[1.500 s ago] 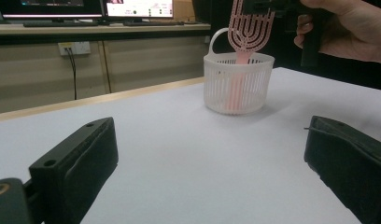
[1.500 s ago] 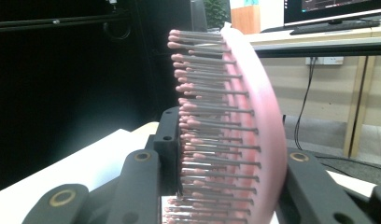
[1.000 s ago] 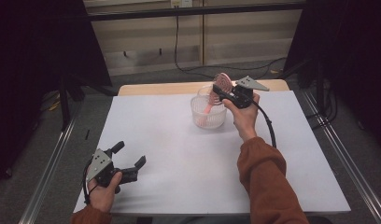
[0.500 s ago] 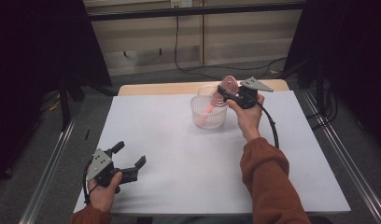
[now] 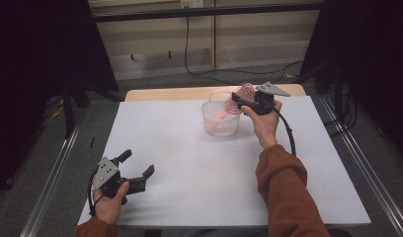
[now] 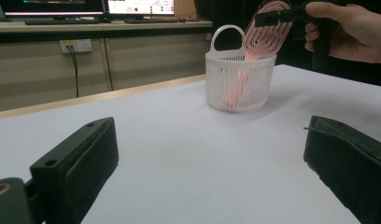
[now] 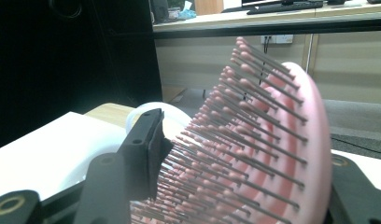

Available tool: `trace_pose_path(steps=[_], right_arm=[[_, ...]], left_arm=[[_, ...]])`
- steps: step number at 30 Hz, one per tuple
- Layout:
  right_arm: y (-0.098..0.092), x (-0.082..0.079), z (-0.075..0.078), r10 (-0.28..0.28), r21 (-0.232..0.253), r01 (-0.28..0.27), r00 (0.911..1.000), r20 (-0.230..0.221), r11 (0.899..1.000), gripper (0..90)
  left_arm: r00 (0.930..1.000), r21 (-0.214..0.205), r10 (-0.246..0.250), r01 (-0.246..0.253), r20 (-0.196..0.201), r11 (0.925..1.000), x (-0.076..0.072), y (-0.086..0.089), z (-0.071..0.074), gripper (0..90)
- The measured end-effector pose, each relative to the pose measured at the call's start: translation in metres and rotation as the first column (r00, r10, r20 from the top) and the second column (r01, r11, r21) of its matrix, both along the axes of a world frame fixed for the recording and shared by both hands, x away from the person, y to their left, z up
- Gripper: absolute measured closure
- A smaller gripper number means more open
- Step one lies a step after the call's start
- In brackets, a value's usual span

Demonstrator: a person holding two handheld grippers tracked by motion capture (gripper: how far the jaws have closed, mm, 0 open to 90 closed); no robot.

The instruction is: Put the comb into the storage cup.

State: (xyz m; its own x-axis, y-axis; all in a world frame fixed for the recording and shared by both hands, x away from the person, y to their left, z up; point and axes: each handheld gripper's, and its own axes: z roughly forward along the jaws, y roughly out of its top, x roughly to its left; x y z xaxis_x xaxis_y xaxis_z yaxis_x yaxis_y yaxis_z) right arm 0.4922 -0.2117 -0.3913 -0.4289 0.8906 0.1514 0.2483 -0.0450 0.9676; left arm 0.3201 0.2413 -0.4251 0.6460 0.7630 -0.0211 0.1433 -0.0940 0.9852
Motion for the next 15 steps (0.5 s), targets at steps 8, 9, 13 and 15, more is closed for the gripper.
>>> trace_pose_path(steps=[8,9,13,15], right_arm=[[-0.0009,0.0014,-0.0012,-0.005,0.002,0.005,0.9999,-0.012,1.000,32.2],[-0.0011,0.0017,-0.0015,-0.008,0.004,0.008,0.9999,-0.015,1.000,30.4],[-0.0023,0.0025,-0.0016,-0.022,0.002,0.022,0.9996,-0.016,1.000,26.4],[-0.0029,0.0026,-0.0018,-0.023,0.002,0.023,0.9995,-0.019,1.000,24.9]], left_arm=[[1.0000,0.004,-0.002,0.002,-0.001,1.0000,0.0005,0.0007,0.0000,3.2],[1.0000,0.004,-0.003,0.003,0.000,1.0000,0.0004,0.0008,0.0001,3.3],[1.0000,0.002,0.002,-0.002,-0.001,1.0000,0.0002,0.0009,0.0001,3.2],[1.0000,0.003,0.003,-0.003,-0.002,1.0000,0.0001,0.0011,0.0001,3.2]])
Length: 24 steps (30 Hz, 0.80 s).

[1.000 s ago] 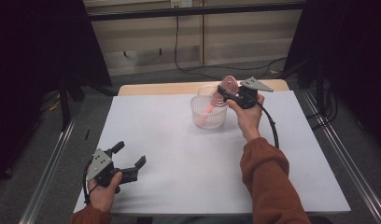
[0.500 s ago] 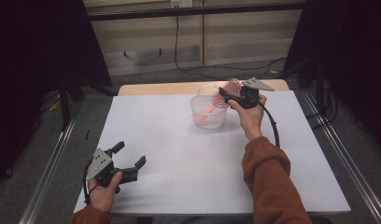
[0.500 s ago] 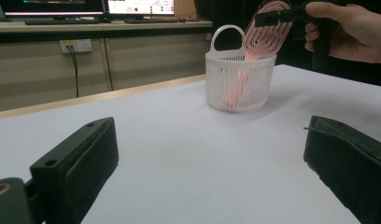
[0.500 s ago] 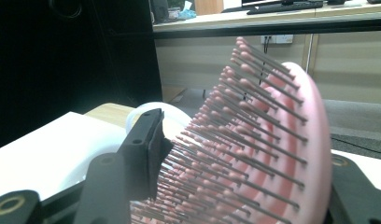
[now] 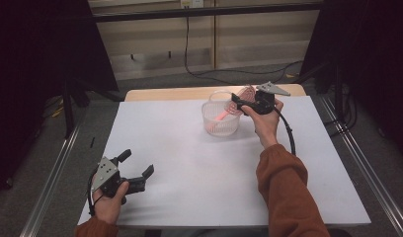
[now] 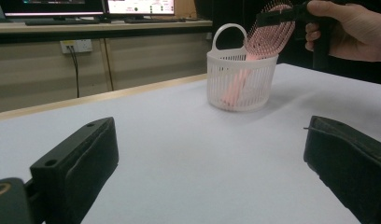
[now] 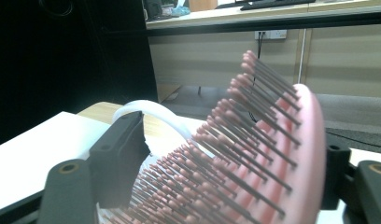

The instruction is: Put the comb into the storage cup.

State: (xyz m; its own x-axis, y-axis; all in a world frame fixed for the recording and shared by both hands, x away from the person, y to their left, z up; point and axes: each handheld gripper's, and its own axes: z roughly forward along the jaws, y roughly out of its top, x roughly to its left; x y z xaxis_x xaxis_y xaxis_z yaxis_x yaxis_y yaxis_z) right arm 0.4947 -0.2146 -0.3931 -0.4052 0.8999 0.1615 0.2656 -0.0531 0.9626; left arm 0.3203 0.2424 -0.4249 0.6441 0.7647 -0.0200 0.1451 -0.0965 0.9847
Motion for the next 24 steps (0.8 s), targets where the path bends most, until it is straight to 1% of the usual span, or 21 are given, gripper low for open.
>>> trace_pose_path(steps=[5,7,9,10,11,12,13,15,18,20,22,24], right_arm=[[-0.0009,0.0003,0.0002,-0.008,-0.011,0.008,1.0000,-0.001,1.000,20.7],[-0.0015,0.0003,0.0005,-0.008,-0.006,0.008,1.0000,-0.004,1.000,19.3],[-0.0022,0.0005,0.0006,-0.008,-0.015,0.008,1.0000,-0.004,1.000,18.5],[-0.0025,0.0005,0.0006,-0.008,-0.027,0.008,1.0000,-0.003,1.000,17.7],[-0.0028,0.0007,0.0004,-0.007,-0.025,0.007,1.0000,-0.001,1.000,16.6],[-0.0034,0.0007,0.0005,-0.010,-0.018,0.010,0.9999,-0.003,1.000,15.5],[-0.0035,0.0007,0.0008,-0.013,-0.018,0.013,0.9999,-0.001,1.000,14.5],[-0.0031,0.0008,0.0013,-0.006,-0.014,0.006,1.0000,-0.003,1.000,11.7],[-0.0025,0.0002,0.0015,0.002,-0.031,-0.002,1.0000,-0.002,1.000,7.1],[-0.0028,0.0003,0.0012,0.003,-0.030,-0.003,1.0000,-0.006,1.000,2.9],[-0.0034,0.0003,0.0014,0.003,-0.024,-0.003,1.0000,-0.006,1.000,1.6],[-0.0041,0.0000,0.0024,-0.004,-0.029,0.004,1.0000,0.002,1.000,0.4]], left_arm=[[1.0000,-0.001,0.000,0.000,0.001,1.0000,-0.0001,-0.0001,0.0001,3.2],[1.0000,-0.001,0.000,0.000,0.001,1.0000,-0.0001,-0.0001,0.0001,3.2],[1.0000,0.000,0.000,0.000,0.001,1.0000,0.0000,-0.0001,-0.0001,3.3],[1.0000,0.000,0.000,0.000,0.001,1.0000,0.0002,-0.0003,-0.0002,3.2],[1.0000,0.004,-0.004,0.004,0.002,1.0000,0.0005,-0.0004,-0.0003,3.3],[1.0000,0.006,-0.007,0.007,0.002,1.0000,0.0004,-0.0003,-0.0002,3.2],[1.0000,-0.004,-0.007,0.007,0.002,1.0000,0.0004,-0.0007,-0.0003,3.2],[1.0000,-0.008,-0.006,0.006,0.000,1.0000,0.0006,-0.0006,-0.0004,3.2],[1.0000,-0.015,-0.003,0.003,0.000,0.9999,0.0002,-0.0006,-0.0005,3.2],[1.0000,-0.014,-0.003,0.003,0.001,0.9999,0.0001,-0.0006,-0.0004,3.2],[1.0000,-0.012,-0.003,0.003,0.001,0.9999,0.0002,-0.0009,-0.0004,3.2],[1.0000,-0.010,-0.007,0.007,0.005,0.9999,0.0004,-0.0008,-0.0003,3.2]])
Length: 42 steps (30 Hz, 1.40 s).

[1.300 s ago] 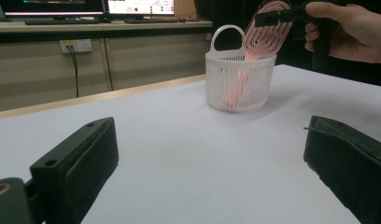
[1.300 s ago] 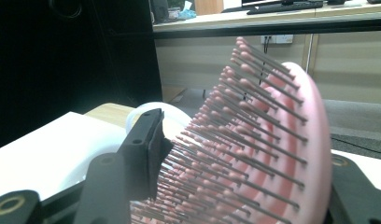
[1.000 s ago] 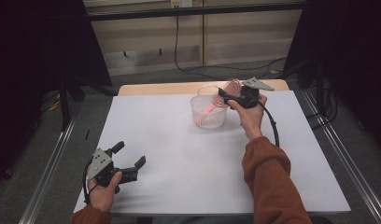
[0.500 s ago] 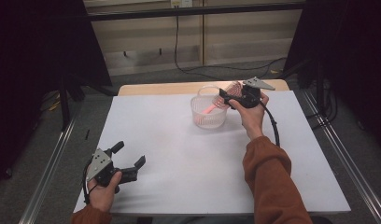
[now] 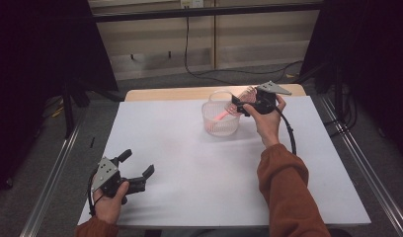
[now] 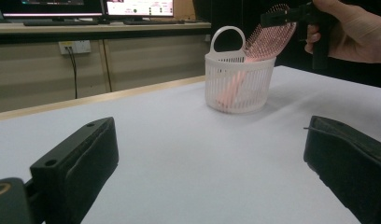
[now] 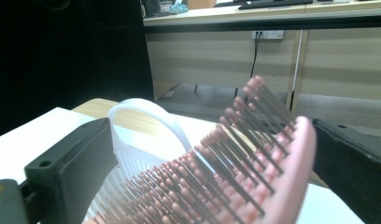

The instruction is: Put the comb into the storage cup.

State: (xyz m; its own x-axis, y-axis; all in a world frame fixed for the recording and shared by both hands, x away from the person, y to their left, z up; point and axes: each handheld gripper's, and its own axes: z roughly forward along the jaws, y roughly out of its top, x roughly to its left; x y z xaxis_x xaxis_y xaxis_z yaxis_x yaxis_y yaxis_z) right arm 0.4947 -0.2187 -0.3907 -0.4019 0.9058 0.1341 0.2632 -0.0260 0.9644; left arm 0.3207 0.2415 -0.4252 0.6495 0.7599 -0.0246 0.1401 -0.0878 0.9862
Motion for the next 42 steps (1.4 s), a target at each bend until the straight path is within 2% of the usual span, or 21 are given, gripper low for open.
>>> trace_pose_path(steps=[9,12,29,33,37,39,42], right_arm=[[-0.001,-0.001,0.003,-0.005,-0.022,0.005,0.9999,0.011,1.000,0.0],[-0.002,-0.002,0.004,-0.004,-0.018,0.005,0.9998,0.020,1.000,0.3],[-0.003,-0.009,0.015,0.001,-0.031,0.001,0.9985,0.054,1.000,1.3],[-0.003,-0.010,0.017,-0.001,-0.026,0.003,0.9979,0.065,1.000,0.9],[-0.003,-0.013,0.022,-0.008,-0.005,0.009,0.9971,0.076,1.000,0.7],[-0.003,-0.015,0.025,-0.010,-0.012,0.011,0.9967,0.081,1.000,0.8],[-0.005,-0.017,0.027,-0.011,-0.018,0.013,0.9970,0.077,1.000,0.1]], left_arm=[[1.0000,-0.003,0.008,-0.008,-0.001,1.0000,0.000,0.000,0.000,3.2],[0.9999,-0.004,0.009,-0.009,0.010,1.0000,0.000,0.001,0.000,3.2],[0.9999,-0.011,0.015,-0.015,0.001,0.9998,0.002,0.001,0.000,3.2],[0.9999,0.001,0.012,-0.012,0.001,0.9999,0.002,0.001,-0.001,3.2],[0.9999,-0.005,0.010,-0.010,0.005,0.9999,0.001,0.000,0.000,3.2],[0.9999,0.003,0.011,-0.011,0.002,0.9999,0.001,0.001,0.000,3.1],[0.9999,-0.012,0.014,-0.014,-0.001,0.9998,-0.001,0.001,0.000,3.1]])
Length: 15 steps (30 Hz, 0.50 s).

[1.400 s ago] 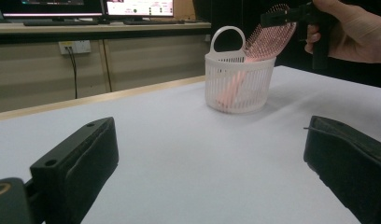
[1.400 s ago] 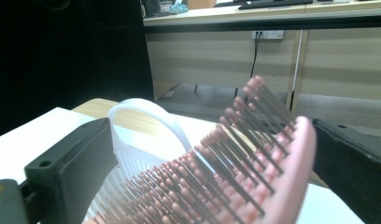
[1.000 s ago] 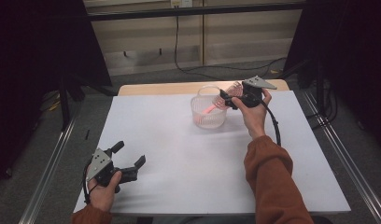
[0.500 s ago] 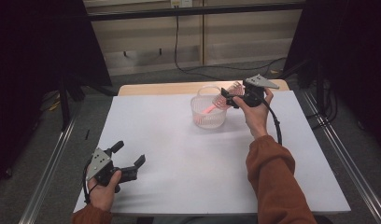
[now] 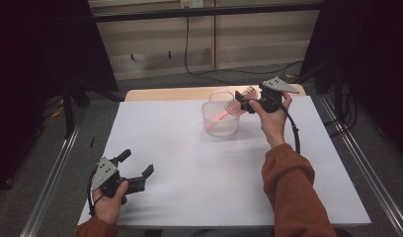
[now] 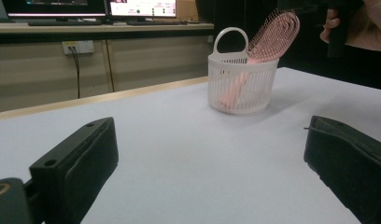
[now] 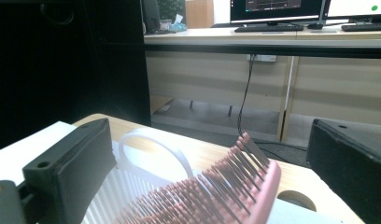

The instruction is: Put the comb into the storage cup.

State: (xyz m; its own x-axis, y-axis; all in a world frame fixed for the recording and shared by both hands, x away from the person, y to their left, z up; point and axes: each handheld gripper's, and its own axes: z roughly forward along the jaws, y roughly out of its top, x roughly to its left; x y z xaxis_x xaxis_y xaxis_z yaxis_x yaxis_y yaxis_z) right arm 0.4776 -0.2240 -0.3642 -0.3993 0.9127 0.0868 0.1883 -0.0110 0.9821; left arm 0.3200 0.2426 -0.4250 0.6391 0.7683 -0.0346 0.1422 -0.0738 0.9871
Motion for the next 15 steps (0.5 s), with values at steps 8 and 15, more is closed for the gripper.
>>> trace_pose_path(steps=[8,15], right_arm=[[-0.001,-0.006,0.007,0.001,-0.024,-0.001,0.9999,0.014,1.000,0.0],[-0.003,-0.016,0.011,-0.011,-0.048,0.012,0.9997,0.021,0.999,0.0]], left_arm=[[1.0000,-0.006,0.006,-0.006,0.007,1.0000,-0.001,0.003,0.001,3.1],[0.9999,-0.004,0.010,-0.010,0.011,0.9999,-0.002,0.003,0.001,3.1]])
